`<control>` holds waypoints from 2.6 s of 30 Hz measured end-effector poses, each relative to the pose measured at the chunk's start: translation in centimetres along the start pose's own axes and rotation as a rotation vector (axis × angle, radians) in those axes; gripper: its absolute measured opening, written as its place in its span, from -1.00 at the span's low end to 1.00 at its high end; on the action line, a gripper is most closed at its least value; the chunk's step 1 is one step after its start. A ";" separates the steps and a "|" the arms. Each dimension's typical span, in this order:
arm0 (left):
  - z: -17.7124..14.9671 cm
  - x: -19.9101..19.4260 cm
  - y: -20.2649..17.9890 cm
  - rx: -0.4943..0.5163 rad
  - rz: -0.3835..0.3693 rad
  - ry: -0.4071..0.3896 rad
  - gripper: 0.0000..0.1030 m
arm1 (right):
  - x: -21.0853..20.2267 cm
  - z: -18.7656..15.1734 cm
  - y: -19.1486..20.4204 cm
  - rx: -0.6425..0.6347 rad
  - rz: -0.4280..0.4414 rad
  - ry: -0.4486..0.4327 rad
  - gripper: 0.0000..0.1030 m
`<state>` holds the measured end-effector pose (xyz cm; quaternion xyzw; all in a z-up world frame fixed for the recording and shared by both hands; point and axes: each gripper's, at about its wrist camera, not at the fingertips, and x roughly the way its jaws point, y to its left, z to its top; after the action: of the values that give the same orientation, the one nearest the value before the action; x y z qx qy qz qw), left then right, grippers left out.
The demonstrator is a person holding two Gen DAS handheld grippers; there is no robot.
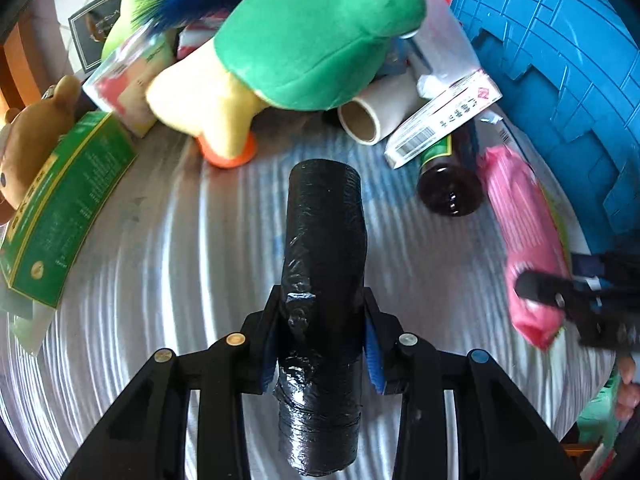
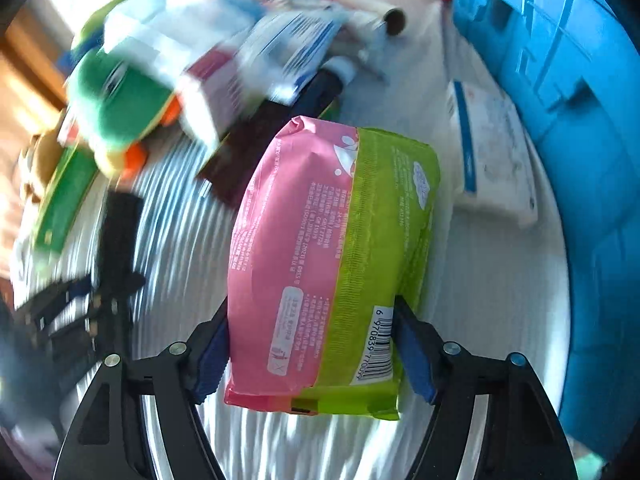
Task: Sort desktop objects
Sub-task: 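Grasp the black wrapped roll with the left tool while the right tool grasps the pink-green wipes pack, then carry the black roll and wipes pack over the blue bin and open both tools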
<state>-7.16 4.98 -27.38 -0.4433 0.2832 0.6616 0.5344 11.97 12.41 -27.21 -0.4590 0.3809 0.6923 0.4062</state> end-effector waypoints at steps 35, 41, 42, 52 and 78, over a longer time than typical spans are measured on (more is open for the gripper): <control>0.6 -5.8 -0.5 0.048 0.017 -0.142 -0.32 | -3.0 -2.7 1.3 0.094 -0.125 -0.054 0.40; 2.5 -9.1 0.2 0.056 0.009 -0.251 -0.32 | -10.0 -2.1 4.7 0.013 -0.089 -0.228 0.39; 3.7 -10.2 -0.3 0.060 0.006 -0.274 -0.32 | -11.5 -1.7 5.6 -0.001 -0.084 -0.265 0.39; 6.0 -19.2 -3.8 0.097 -0.026 -0.511 -0.32 | -25.0 -0.8 7.5 -0.076 -0.113 -0.572 0.39; 13.2 -29.7 -40.0 0.103 0.018 -0.687 -0.32 | -41.7 0.1 -24.9 -0.107 -0.101 -0.833 0.40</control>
<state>28.48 13.44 8.86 -0.1647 0.1239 0.7616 0.6144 44.98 13.10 8.41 -0.1785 0.1248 0.8165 0.5347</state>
